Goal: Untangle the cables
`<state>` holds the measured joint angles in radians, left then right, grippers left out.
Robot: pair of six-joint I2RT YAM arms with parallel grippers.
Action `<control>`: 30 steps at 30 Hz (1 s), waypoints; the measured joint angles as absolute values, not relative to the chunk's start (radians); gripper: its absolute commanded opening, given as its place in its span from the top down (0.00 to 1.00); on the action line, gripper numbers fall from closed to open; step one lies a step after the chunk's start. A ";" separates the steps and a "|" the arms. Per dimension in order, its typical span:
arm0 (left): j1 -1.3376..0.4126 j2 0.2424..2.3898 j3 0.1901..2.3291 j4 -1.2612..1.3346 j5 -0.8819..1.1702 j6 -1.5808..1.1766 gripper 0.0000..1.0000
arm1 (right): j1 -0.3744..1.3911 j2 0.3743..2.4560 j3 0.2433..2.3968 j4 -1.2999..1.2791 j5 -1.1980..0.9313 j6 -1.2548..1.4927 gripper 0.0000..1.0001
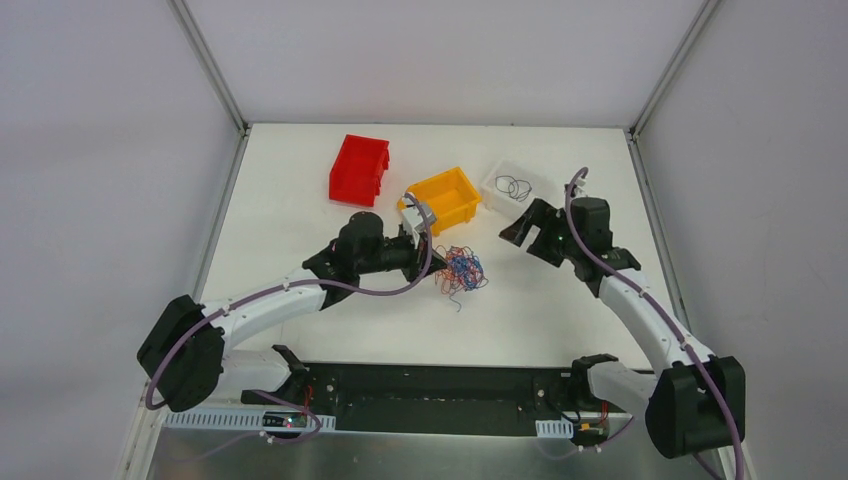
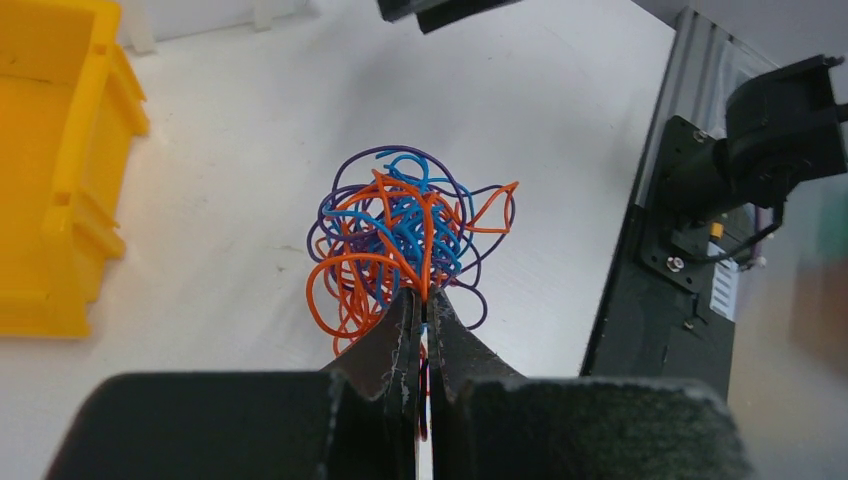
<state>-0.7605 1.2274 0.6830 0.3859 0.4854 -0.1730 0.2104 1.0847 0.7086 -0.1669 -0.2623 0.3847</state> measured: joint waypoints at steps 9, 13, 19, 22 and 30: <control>-0.760 1.283 0.662 0.385 0.371 -0.121 1.00 | 0.374 1.069 0.534 0.022 -0.345 0.411 0.17; -0.759 1.325 0.627 0.388 0.295 -0.108 1.00 | 0.451 1.089 0.467 0.076 -0.323 0.430 0.18; -0.666 1.340 0.616 0.406 0.270 -0.172 1.00 | 0.628 1.116 0.455 0.130 -0.192 0.428 0.22; -0.567 1.359 0.609 0.461 0.331 -0.247 1.00 | 0.722 1.152 0.455 0.167 -0.109 0.425 0.22; -0.523 1.382 0.599 0.497 0.423 -0.331 1.00 | 0.877 1.333 0.511 0.205 0.057 0.419 0.23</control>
